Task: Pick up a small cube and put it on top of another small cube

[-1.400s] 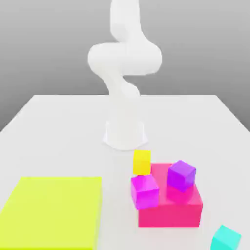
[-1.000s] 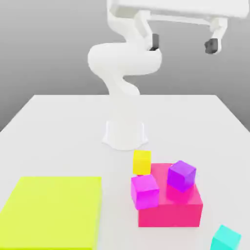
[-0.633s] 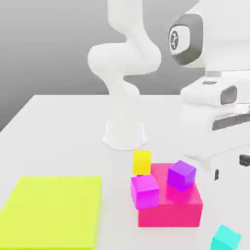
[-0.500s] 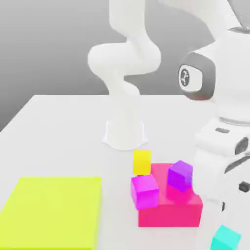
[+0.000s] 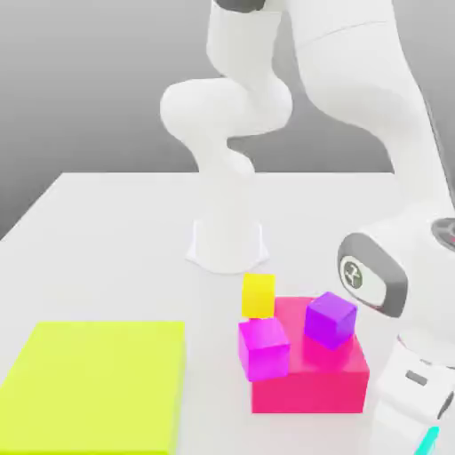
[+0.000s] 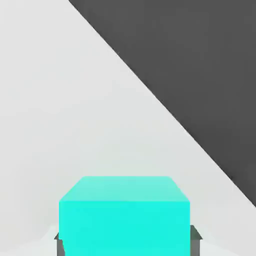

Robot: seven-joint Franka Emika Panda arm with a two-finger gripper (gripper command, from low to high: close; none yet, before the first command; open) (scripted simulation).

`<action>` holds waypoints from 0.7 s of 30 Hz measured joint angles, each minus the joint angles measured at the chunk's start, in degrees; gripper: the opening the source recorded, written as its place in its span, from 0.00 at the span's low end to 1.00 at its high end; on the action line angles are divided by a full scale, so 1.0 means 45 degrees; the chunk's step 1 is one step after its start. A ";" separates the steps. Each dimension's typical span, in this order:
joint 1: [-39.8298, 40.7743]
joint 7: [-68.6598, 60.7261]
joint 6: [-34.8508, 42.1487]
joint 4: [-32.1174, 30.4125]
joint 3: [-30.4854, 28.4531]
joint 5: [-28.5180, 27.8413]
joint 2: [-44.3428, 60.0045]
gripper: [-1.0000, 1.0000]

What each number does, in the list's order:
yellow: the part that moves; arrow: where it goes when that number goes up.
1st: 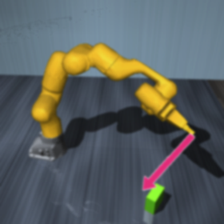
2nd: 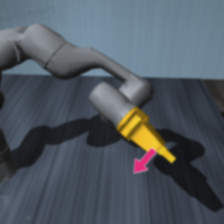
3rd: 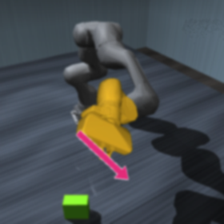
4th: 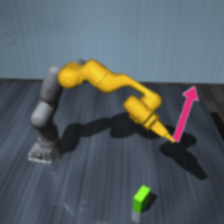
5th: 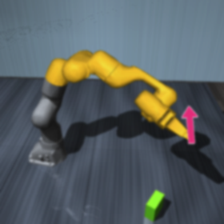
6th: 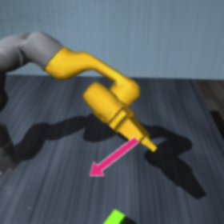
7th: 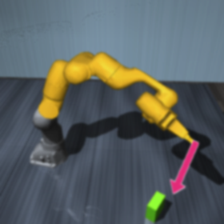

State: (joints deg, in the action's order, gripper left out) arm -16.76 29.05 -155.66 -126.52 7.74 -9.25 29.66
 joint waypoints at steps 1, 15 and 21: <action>0.0071 -0.0077 0.0290 -0.0085 0.0094 0.0105 -0.0375 0.00; 0.0605 -0.1186 0.2941 -0.3762 0.0482 0.1801 -0.6795 0.00; 0.0485 -0.1746 0.3893 -0.5574 0.0268 0.2640 -0.9596 0.00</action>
State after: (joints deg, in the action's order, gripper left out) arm -14.57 21.19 -138.14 -151.61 8.94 2.63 -13.52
